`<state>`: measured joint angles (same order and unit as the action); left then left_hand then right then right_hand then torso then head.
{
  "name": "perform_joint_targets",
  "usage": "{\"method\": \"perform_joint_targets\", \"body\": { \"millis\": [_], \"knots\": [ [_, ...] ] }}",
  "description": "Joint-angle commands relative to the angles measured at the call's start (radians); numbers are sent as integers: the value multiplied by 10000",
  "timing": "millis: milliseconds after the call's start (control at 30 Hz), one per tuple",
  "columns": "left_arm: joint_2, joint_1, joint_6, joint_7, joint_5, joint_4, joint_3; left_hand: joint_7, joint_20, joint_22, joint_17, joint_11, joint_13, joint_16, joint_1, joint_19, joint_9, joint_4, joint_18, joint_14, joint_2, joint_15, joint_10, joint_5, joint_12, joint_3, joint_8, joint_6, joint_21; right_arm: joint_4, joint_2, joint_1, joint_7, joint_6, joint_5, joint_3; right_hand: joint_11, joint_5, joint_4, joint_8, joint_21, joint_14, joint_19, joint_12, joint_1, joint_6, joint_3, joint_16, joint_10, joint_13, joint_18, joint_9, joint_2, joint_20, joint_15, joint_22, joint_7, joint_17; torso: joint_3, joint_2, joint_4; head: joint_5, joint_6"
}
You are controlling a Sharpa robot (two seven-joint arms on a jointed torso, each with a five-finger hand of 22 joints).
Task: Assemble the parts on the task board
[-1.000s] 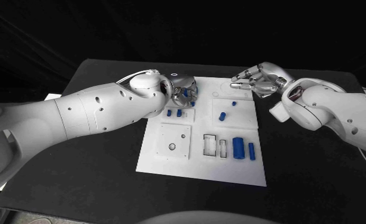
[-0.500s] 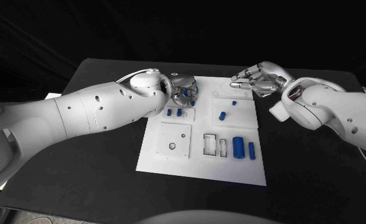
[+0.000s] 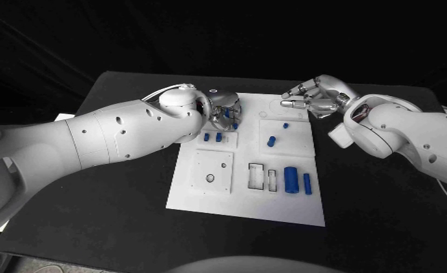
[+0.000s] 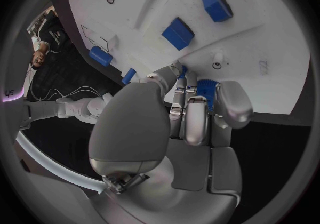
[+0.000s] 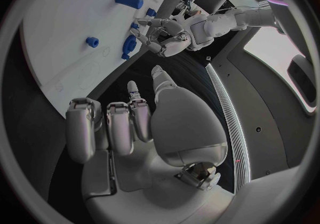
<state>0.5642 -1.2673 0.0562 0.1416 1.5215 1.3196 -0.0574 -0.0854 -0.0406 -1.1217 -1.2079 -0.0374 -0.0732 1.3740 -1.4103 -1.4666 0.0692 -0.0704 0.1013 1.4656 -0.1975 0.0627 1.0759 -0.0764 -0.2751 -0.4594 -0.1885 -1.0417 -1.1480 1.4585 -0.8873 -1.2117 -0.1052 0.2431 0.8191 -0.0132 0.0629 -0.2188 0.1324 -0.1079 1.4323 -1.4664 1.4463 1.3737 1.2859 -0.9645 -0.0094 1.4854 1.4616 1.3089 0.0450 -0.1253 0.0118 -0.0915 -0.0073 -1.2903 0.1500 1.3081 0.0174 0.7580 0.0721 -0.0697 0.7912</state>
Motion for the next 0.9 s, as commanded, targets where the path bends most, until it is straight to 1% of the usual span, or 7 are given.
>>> {"method": "perform_joint_targets", "body": {
  "millis": [33,267,367,500,633,900],
  "knots": [
    [-26,28,-297,-1,-47,11,-22,-17,77,17,-20,1,18,59,82,-21,17,17,-26,446,77,91,109,28,60,-79,63,-103,34,14,12,5,-73,-55,1,-2,-16,-11,-14,-46,-54,-709,-62,-13,-21,67,-68,-56,-46,1462,135,-13,-104,25,-78,0,-27,1153,-1,-3,-1,-7,-8],
    [-40,29,-275,42,-47,-34,-22,-76,85,-30,-80,-13,-7,121,68,-46,52,114,-41,459,304,80,475,32,84,-300,73,-341,16,13,16,5,-73,-65,-18,-2,-16,-11,-14,-46,-54,-709,-62,-13,-21,67,-68,-56,-46,1462,135,-13,-104,25,-78,0,-27,1153,-1,1,0,-2,-8],
    [-55,33,-217,-2,-49,-51,-23,-105,62,-74,-124,-9,-24,162,34,-61,73,210,-56,467,424,36,692,214,115,-408,69,-485,-10,12,21,5,-74,-71,-20,-2,-16,-11,-14,-46,-54,-709,-62,-13,-21,67,-68,-56,-46,1462,135,-13,-104,25,-78,0,-27,1153,-2,5,-1,1,-19],
    [-76,46,-127,-98,-134,-65,-23,-100,44,-86,-144,4,-29,188,105,-66,95,250,-58,469,465,11,854,252,187,-431,59,-629,-9,14,23,5,-72,-75,-21,-2,-17,-6,-19,-51,-54,-711,-60,-7,-12,62,-69,-53,-42,1465,135,-16,-113,25,-79,-1,-28,1160,-3,13,-9,-9,-10],
    [-91,68,45,-216,-256,-88,-23,-88,-22,-68,-154,48,-49,216,186,-70,138,326,-64,467,537,-92,1155,262,287,-450,26,-873,28,18,20,5,-72,-73,-22,-2,-17,-6,-19,-51,-54,-711,-60,-6,-12,62,-69,-53,-42,1465,135,-17,-113,25,-79,-1,-28,1160,-5,6,-6,-5,-2],
    [-4,85,348,-261,-448,-69,-20,-166,-88,-52,-144,-13,-30,235,233,-74,131,446,-63,459,515,-183,1281,249,496,-482,116,-910,62,16,18,5,-73,-75,-21,-2,-17,-6,-19,-51,-54,-711,-60,-6,-12,62,-69,-53,-42,1465,135,-17,-113,25,-79,-1,-28,1160,-3,0,2,12,-11]
  ]
}}
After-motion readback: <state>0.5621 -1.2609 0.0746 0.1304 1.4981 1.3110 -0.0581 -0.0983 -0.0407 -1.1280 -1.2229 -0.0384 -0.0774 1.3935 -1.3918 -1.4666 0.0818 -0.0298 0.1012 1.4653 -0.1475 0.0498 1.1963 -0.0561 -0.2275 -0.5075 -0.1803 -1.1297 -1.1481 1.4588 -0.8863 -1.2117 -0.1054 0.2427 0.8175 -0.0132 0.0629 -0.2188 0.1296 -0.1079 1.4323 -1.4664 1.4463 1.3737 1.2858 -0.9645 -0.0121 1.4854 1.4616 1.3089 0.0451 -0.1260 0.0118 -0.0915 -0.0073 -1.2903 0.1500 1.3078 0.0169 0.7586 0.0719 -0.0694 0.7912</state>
